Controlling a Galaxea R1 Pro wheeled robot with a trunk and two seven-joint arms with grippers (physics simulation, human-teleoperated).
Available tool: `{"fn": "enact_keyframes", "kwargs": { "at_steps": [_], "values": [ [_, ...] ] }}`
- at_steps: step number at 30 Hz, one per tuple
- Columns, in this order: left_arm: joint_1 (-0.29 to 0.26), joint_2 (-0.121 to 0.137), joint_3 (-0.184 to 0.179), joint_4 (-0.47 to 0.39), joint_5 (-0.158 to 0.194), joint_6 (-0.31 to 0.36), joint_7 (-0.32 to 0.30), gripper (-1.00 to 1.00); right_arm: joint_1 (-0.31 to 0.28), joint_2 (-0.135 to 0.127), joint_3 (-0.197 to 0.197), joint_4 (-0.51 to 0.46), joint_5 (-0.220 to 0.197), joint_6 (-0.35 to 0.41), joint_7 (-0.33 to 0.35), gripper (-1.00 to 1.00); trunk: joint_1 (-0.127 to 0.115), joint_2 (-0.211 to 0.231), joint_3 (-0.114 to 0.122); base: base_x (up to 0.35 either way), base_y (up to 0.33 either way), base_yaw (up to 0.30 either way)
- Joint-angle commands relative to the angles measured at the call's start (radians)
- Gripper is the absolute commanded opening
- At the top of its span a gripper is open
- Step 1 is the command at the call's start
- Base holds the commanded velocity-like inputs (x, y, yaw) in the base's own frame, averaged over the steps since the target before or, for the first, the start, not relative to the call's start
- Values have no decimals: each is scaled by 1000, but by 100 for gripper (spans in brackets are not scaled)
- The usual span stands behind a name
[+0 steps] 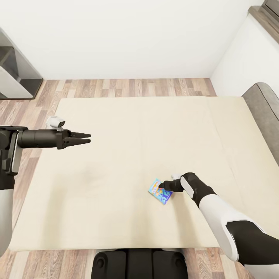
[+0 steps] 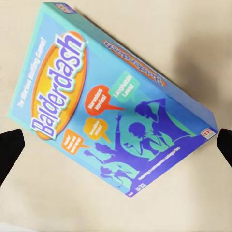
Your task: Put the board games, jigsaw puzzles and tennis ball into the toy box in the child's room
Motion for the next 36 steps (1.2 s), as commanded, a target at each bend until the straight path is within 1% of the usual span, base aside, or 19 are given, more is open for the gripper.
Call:
{"fn": "enact_keyframes", "kwargs": {
  "at_steps": [1,36],
  "values": [
    [0,1,0,0,0,11,-3,100,0,-1,8,-1,-10,4,-3,100,1,-2,-1,0,27,0],
    [0,2,0,0,0,11,-3,100,-4,1,5,-13,-13,27,-3,100,1,-2,-1,0,3,0]
  ]
}}
